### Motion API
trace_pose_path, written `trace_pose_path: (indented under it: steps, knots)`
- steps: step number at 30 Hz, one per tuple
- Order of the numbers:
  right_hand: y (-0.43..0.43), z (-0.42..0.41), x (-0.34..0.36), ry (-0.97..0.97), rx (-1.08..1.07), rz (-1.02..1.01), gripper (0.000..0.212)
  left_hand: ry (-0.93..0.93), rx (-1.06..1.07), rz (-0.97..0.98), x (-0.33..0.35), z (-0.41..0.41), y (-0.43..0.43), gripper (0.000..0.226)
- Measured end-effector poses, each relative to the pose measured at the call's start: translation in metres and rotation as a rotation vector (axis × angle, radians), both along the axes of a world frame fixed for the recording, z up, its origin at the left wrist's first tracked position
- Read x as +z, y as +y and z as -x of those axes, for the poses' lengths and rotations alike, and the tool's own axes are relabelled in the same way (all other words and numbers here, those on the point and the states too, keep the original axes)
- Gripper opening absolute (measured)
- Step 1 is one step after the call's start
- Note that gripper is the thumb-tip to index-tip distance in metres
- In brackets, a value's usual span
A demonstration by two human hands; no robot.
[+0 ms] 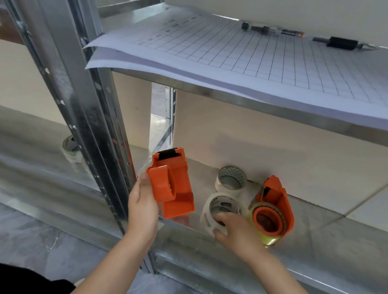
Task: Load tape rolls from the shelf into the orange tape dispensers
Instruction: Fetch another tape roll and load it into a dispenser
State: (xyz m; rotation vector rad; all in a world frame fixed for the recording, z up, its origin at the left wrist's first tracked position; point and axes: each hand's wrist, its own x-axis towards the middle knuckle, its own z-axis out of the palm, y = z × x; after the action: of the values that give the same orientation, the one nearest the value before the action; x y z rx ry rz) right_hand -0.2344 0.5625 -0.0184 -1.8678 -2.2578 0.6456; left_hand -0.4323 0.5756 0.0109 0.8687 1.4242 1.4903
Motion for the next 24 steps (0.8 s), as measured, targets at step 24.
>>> trace_pose_path:
  steps: [24]
  knots:
    - [-0.027, 0.018, 0.085, 0.883, 0.265, -0.010, 0.018, -0.063, -0.257, -0.223, 0.045, -0.016, -0.052, 0.044]
